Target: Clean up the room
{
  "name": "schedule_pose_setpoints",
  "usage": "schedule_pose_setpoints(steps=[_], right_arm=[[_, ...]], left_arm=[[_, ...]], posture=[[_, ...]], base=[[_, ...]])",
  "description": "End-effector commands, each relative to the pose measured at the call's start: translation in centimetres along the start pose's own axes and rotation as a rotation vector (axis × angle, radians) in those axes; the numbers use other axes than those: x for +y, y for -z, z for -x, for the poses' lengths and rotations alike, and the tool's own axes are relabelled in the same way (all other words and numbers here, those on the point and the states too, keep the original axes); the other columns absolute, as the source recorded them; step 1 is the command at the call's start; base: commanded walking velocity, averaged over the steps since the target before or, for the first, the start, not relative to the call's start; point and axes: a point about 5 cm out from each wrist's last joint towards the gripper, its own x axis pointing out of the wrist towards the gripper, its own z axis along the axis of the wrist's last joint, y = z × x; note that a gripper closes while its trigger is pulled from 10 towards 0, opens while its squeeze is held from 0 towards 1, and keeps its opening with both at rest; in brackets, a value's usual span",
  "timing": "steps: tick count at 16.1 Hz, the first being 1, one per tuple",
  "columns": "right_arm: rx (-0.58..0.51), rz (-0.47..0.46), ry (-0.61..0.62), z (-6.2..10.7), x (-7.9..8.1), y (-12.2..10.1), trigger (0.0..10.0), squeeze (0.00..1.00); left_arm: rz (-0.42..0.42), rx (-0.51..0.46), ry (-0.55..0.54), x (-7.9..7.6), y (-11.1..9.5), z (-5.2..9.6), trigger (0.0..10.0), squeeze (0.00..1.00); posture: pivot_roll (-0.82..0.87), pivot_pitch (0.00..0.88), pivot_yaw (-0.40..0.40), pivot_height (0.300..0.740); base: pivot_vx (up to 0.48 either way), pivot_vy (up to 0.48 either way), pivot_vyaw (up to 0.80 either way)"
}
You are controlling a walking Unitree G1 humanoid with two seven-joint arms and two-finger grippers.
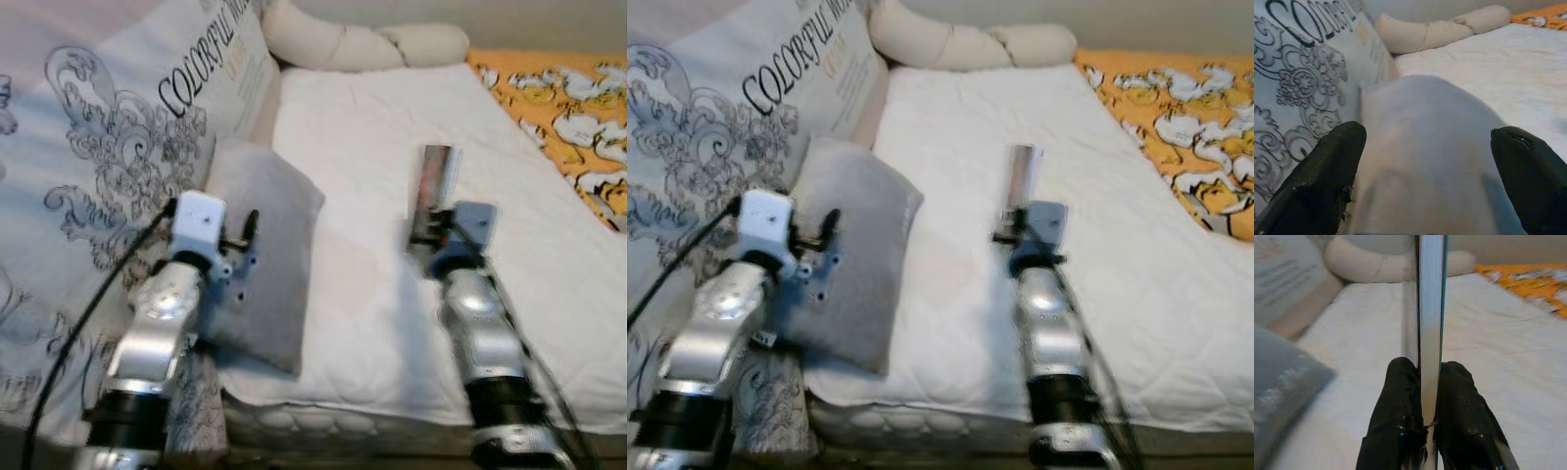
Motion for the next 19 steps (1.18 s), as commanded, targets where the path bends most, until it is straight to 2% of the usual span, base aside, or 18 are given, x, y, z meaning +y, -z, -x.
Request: schedule_pose_setpoints(steps=[1, 4, 7, 11, 13, 14, 16, 17, 19], right_arm=[[-0.056, -0.003, -0.006, -0.4, -0.1, -1.4, 10.0, 0.0], [-0.056, -0.008, -0.006, -0.4, 0.0, -1.5, 10.0, 0.0], [-0.049, -0.012, -0.01, -0.2, 0.0, -1.4, 10.0, 0.0], [-0.02, -0.008, -0.05, -0.4, -0.2, -1.3, 10.0, 0.0], [0.031, -0.006, -0.126, -1.0, -0.3, -1.4, 10.0, 0.0], [0.155, -0.033, -0.242, -1.7, -0.1, -0.9, 10.0, 0.0], [0.274, -0.02, -0.382, -2.4, -0.2, -0.8, 10.0, 0.0], [0.289, -0.025, -0.396, -2.5, -0.3, -0.9, 10.0, 0.0], [0.363, -0.076, -0.449, -3.3, -1.4, -1.0, 10.0, 0.0]], left_arm=[[0.005, -0.013, 0.019, -0.5, -0.3, -0.1, 10.0, 0.0], [0.003, -0.008, 0.023, -0.4, -0.3, -0.2, 10.0, 0.0], [-0.005, 0.008, 0.049, -0.7, -0.1, 0.0, 10.0, 0.0], [-0.067, 0.01, 0.19, -1.5, -0.3, 0.9, 10.0, 0.0], [-0.103, 0.006, 0.27, -1.7, -0.8, 1.4, 10.0, 0.0], [-0.11, 0.005, 0.328, -1.8, -1.2, 1.9, 10.0, 0.0], [-0.097, 0.02, 0.404, -1.8, -1.3, 2.7, 10.0, 0.0], [-0.097, 0.024, 0.418, -1.8, -1.2, 2.8, 10.0, 0.0], [-0.129, 0.071, 0.541, -1.8, -0.9, 3.8, 10.0, 0.0]], posture=[[-0.01, 0.0, 0.031, 0.74], [-0.01, 0.0, 0.036, 0.74], [-0.01, 0.0, 0.024, 0.74], [-0.01, 0.0, 0.021, 0.74], [-0.01, 0.0, 0.009, 0.74], [-0.01, 0.0, 0.009, 0.74], [-0.01, 0.0, 0.012, 0.74], [-0.01, 0.0, 0.012, 0.74], [-0.01, 0.0, 0.013, 0.74]], base=[[0.307, 0.0, 0.0], [0.3, 0.0, 0.0], [0.0, 0.0, 0.0], [0.0, 0.0, 0.0], [0.0, 0.0, 0.0], [0.0, 0.0, 0.0], [0.0, 0.0, 0.0], [0.0, 0.0, 0.0], [0.0, 0.0, 0.0]])
